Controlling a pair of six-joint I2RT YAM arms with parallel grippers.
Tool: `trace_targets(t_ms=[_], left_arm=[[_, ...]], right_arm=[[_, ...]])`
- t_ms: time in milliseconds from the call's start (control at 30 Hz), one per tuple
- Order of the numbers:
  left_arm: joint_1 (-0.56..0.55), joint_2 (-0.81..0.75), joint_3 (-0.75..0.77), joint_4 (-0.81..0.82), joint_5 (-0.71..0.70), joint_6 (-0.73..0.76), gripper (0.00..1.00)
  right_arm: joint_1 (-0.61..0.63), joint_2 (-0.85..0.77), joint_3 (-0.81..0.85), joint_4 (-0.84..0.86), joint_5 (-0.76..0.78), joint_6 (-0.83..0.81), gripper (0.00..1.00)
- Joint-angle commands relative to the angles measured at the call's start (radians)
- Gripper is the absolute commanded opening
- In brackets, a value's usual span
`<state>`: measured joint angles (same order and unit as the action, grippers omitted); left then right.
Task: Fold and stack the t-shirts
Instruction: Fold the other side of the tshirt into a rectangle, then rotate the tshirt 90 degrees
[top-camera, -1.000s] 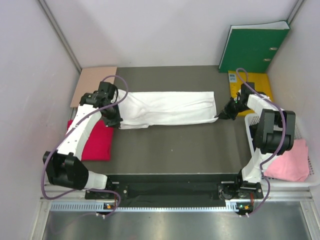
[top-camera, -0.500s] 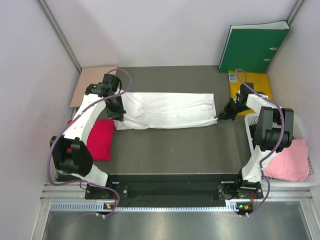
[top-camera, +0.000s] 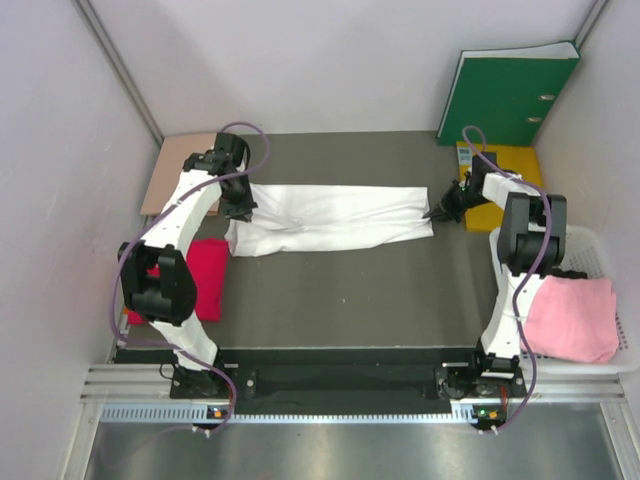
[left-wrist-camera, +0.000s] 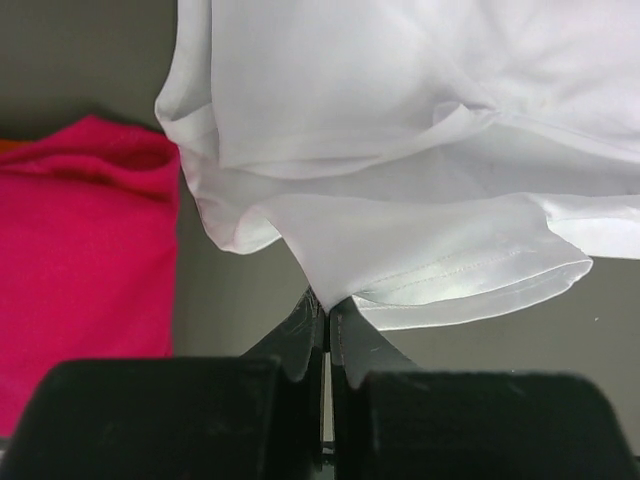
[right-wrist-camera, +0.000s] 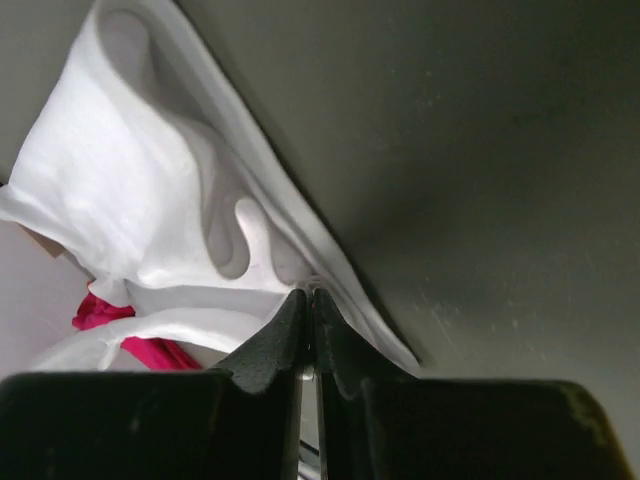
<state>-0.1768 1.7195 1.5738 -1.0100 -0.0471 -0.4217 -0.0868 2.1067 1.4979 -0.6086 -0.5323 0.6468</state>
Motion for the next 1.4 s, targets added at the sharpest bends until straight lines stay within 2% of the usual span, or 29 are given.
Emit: trace_targets(t_ms=[0, 33, 67, 167, 267, 467, 700, 733, 767, 800, 900, 1033, 1100, 1133, 1233, 1367], left_arm=[[0.011, 0.018, 0.066, 0.080, -0.028, -0.003, 0.00], [0.014, 0.025, 0.071, 0.085, -0.030, -0.008, 0.00], [0.016, 0.041, 0.080, 0.088, -0.031, -0.011, 0.00], [0.023, 0.075, 0.118, 0.102, -0.042, -0.022, 0.00], [0.028, 0.110, 0.146, 0.137, -0.049, -0.026, 0.00], [0.037, 0.227, 0.283, 0.145, -0.066, -0.002, 0.00], [0.051, 0.397, 0.442, 0.129, -0.051, 0.000, 0.00], [0.054, 0.438, 0.459, 0.125, -0.051, -0.006, 0.31], [0.056, 0.460, 0.492, 0.117, -0.051, -0.011, 0.68], [0.057, 0.480, 0.512, 0.099, -0.048, -0.015, 0.98], [0.062, 0.522, 0.583, 0.059, -0.043, -0.015, 0.99], [0.060, 0.427, 0.534, 0.099, 0.010, -0.009, 0.99], [0.062, 0.378, 0.448, 0.119, 0.042, -0.011, 0.99], [0.060, 0.323, 0.412, 0.137, 0.108, -0.017, 0.99], [0.060, 0.200, 0.159, 0.213, 0.212, -0.048, 0.99], [0.062, 0.074, -0.079, 0.292, 0.286, -0.106, 0.99]], right_arm=[[0.018, 0.041, 0.025, 0.047, -0.027, 0.033, 0.08], [0.019, 0.042, 0.018, 0.070, -0.034, 0.036, 0.10], [0.022, 0.045, 0.013, 0.081, -0.043, 0.043, 0.34], [0.024, 0.030, 0.005, 0.115, -0.066, 0.045, 0.63], [0.024, 0.007, 0.004, 0.136, -0.069, 0.037, 0.79], [0.022, -0.011, 0.002, 0.159, -0.086, 0.039, 0.85], [0.021, -0.033, 0.028, 0.121, -0.052, 0.001, 0.86], [0.021, -0.036, 0.041, 0.081, -0.040, -0.013, 0.86], [0.021, -0.039, 0.057, 0.055, -0.026, -0.047, 0.86], [0.021, -0.042, 0.088, 0.031, 0.017, -0.062, 0.86], [0.021, -0.066, 0.133, -0.032, 0.109, -0.124, 0.86], [0.027, -0.097, 0.180, -0.068, 0.213, -0.200, 0.86], [0.030, -0.099, 0.211, -0.075, 0.264, -0.220, 0.86], [0.038, -0.096, 0.219, -0.071, 0.276, -0.237, 0.86], [0.047, -0.067, 0.234, -0.034, 0.281, -0.246, 0.85], [0.062, -0.013, 0.246, 0.019, 0.259, -0.240, 0.84]])
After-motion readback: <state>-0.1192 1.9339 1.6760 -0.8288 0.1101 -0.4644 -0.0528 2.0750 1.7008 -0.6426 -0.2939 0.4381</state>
